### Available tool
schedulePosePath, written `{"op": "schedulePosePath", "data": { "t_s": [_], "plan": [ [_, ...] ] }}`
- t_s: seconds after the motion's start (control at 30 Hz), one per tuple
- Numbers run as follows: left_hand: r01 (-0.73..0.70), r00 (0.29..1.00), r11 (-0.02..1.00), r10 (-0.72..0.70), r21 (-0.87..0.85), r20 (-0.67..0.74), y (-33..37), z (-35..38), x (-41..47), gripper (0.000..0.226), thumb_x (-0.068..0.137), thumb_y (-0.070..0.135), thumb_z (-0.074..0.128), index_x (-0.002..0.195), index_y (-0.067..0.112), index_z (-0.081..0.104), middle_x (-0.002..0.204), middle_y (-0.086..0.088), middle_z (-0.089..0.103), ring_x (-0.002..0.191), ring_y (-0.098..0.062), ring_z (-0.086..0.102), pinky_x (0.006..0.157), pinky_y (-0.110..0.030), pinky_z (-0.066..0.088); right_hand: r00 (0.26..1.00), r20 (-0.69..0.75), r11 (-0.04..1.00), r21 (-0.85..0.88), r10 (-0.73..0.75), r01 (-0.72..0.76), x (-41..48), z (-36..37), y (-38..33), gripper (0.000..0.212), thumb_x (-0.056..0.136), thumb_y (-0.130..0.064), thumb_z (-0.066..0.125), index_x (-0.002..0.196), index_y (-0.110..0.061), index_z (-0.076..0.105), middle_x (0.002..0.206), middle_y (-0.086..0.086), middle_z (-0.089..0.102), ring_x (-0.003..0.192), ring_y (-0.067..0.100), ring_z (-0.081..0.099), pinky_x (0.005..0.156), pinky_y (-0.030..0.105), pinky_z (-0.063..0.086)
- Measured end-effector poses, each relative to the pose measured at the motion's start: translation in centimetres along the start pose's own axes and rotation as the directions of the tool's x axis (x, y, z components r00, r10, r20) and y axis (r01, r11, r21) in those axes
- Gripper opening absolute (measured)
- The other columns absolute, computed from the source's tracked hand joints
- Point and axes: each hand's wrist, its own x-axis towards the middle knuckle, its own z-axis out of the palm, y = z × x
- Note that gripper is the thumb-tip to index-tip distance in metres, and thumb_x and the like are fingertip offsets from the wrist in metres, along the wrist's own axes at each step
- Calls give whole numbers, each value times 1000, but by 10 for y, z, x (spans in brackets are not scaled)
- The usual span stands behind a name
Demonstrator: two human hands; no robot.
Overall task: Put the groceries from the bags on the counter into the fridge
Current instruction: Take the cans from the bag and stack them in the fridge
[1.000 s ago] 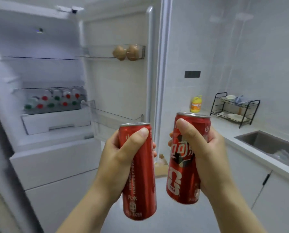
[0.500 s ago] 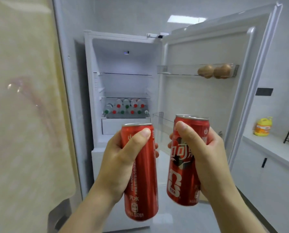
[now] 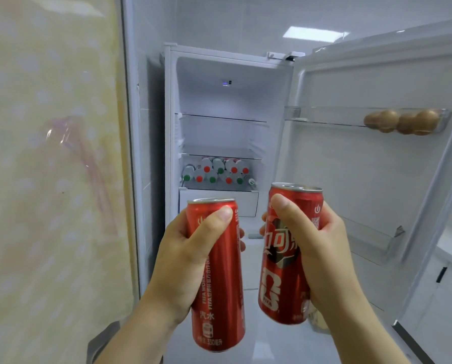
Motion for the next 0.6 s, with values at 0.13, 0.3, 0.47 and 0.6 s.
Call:
{"op": "schedulePosePath", "data": {
  "t_s": [0.13, 0.3, 0.47, 0.6],
  "plan": [
    [-28, 999, 1000, 28, 12, -29, -13, -1, 32, 55, 60, 53, 67, 93, 9, 67, 81, -12, 71, 70, -25, 70, 61, -29, 54, 1000, 23, 1000, 12, -12, 12, 32, 4, 21, 41, 52, -61, 71, 85, -37, 67, 82, 2, 74, 72, 18, 72, 62, 26, 59],
    [-42, 998, 997, 45, 67, -53, -30, 8, 80, 54, 59, 55, 67, 93, 14, 68, 82, -11, 72, 72, -25, 71, 62, -29, 54, 1000, 23, 998, 61, -12, 11, 82, -3, 47, 42, 51, -60, 70, 86, -37, 69, 82, 4, 74, 73, 20, 73, 65, 33, 60],
    [-40, 994, 997, 47, 71, -97, -51, 21, 127, 52, 57, 55, 68, 94, 18, 68, 83, -11, 72, 73, -26, 71, 62, -30, 55, 1000, 31, 998, 68, 5, -7, 131, -14, 75, 42, 52, -61, 71, 88, -39, 70, 86, 1, 74, 78, 20, 73, 73, 46, 60],
    [-29, 992, 997, 37, 66, -121, -66, 23, 160, 50, 56, 54, 69, 91, 19, 69, 82, -11, 72, 72, -27, 71, 61, -32, 55, 999, 35, 997, 70, 24, -27, 162, -18, 96, 43, 52, -61, 71, 88, -37, 70, 85, 2, 74, 77, 21, 73, 72, 51, 60]
  ]
}}
